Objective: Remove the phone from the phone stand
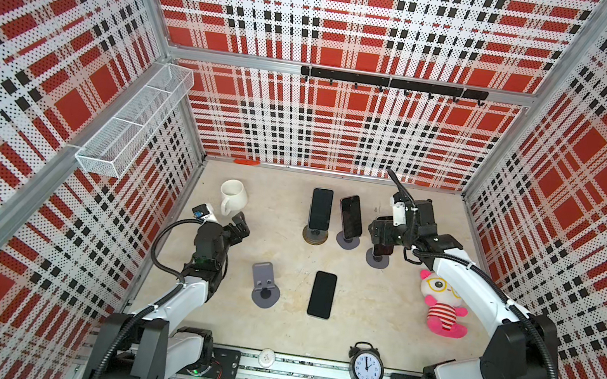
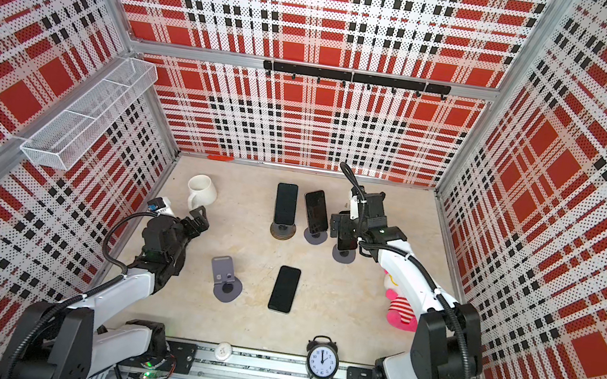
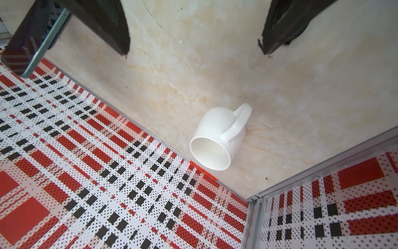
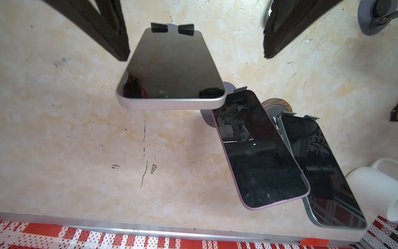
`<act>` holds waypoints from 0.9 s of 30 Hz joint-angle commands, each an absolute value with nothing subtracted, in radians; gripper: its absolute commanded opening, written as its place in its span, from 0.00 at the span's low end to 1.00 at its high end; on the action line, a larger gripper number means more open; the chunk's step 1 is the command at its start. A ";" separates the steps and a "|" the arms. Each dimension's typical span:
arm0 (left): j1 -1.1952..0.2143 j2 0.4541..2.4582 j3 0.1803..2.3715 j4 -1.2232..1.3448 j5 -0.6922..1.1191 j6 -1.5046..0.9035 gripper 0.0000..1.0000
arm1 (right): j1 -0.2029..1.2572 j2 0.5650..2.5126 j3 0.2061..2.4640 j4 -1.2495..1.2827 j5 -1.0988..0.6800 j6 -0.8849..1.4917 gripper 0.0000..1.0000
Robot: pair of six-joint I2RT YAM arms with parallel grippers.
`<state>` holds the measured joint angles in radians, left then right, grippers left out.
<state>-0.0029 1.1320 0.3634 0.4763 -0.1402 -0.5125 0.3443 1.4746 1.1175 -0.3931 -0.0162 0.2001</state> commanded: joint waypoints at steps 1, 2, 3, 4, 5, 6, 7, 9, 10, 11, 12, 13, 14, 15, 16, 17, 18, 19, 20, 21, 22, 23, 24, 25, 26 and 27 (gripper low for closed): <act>0.008 1.159 0.384 0.509 -0.157 -0.462 0.98 | 0.346 1.486 1.133 -0.387 0.034 0.192 1.00; 0.008 1.165 0.381 0.510 -0.156 -0.462 0.98 | 0.347 1.489 1.133 -0.390 0.037 0.192 1.00; 0.008 1.169 0.377 0.515 -0.159 -0.462 0.98 | 0.346 1.492 1.134 -0.391 0.038 0.192 1.00; 0.007 1.170 0.372 0.520 -0.163 -0.462 0.98 | 0.345 1.494 1.134 -0.390 0.040 0.193 1.00; 0.008 1.172 0.368 0.529 -0.169 -0.463 0.98 | 0.346 1.500 1.134 -0.387 0.043 0.195 1.00; 0.008 1.171 0.365 0.534 -0.174 -0.463 0.98 | 0.347 1.502 1.134 -0.383 0.043 0.198 1.00; 0.008 1.172 0.363 0.540 -0.180 -0.463 0.98 | 0.346 1.505 1.135 -0.378 0.039 0.198 1.00; 0.008 1.172 0.364 0.540 -0.186 -0.463 0.98 | 0.346 1.510 1.139 -0.369 0.037 0.200 1.00; 0.008 1.173 0.364 0.540 -0.187 -0.464 0.98 | 0.346 1.514 1.144 -0.366 0.050 0.202 1.00; 0.008 1.173 0.362 0.540 -0.184 -0.464 0.98 | 0.346 1.518 1.147 -0.364 0.070 0.205 1.00; 0.007 1.173 0.361 0.539 -0.183 -0.463 0.98 | 0.346 1.521 1.151 -0.364 0.075 0.204 1.00; 0.008 1.173 0.358 0.540 -0.183 -0.463 0.98 | 0.346 1.525 1.155 -0.357 0.079 0.200 1.00; 0.009 1.171 0.356 0.540 -0.184 -0.466 0.98 | 0.346 1.527 1.156 -0.347 0.084 0.199 1.00; 0.011 1.170 0.354 0.540 -0.184 -0.465 0.98 | 0.347 1.529 1.157 -0.337 0.087 0.199 1.00; 0.011 1.169 0.354 0.539 -0.184 -0.463 0.98 | 0.346 1.533 1.158 -0.329 0.083 0.199 1.00; 0.011 1.167 0.354 0.540 -0.185 -0.463 0.98 | 0.347 1.539 1.164 -0.327 0.076 0.199 1.00; 0.011 1.165 0.353 0.539 -0.185 -0.462 0.98 | 0.347 1.545 1.170 -0.325 0.069 0.201 1.00; 0.011 1.164 0.352 0.540 -0.186 -0.463 0.98 | 0.347 1.552 1.175 -0.325 0.058 0.205 1.00; 0.011 1.164 0.351 0.540 -0.187 -0.463 0.98 | 0.346 1.557 1.177 -0.324 0.050 0.209 1.00; 0.011 1.161 0.350 0.540 -0.187 -0.463 0.98 | 0.346 1.560 1.175 -0.321 0.044 0.211 1.00; 0.011 1.157 0.348 0.540 -0.186 -0.463 0.98 | 0.346 1.562 1.173 -0.319 0.046 0.221 1.00; 0.011 1.154 0.346 0.539 -0.186 -0.463 0.98 | 0.345 1.563 1.168 -0.310 0.042 0.228 1.00; 0.012 1.151 0.344 0.540 -0.186 -0.464 0.98 | 0.346 1.564 1.162 -0.299 0.035 0.230 1.00; 0.012 1.147 0.342 0.540 -0.187 -0.465 0.98 | 0.346 1.565 1.161 -0.291 0.032 0.231 1.00; 0.013 1.147 0.341 0.539 -0.189 -0.465 0.98 | 0.346 1.568 1.160 -0.286 0.033 0.232 1.00; 0.014 1.148 0.341 0.540 -0.189 -0.467 0.98 | 0.346 1.574 1.161 -0.284 0.037 0.230 1.00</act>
<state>0.0017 1.1637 0.3561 0.5098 -0.1730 -0.4839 0.3447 1.5539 1.1545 -0.3172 0.0452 0.2249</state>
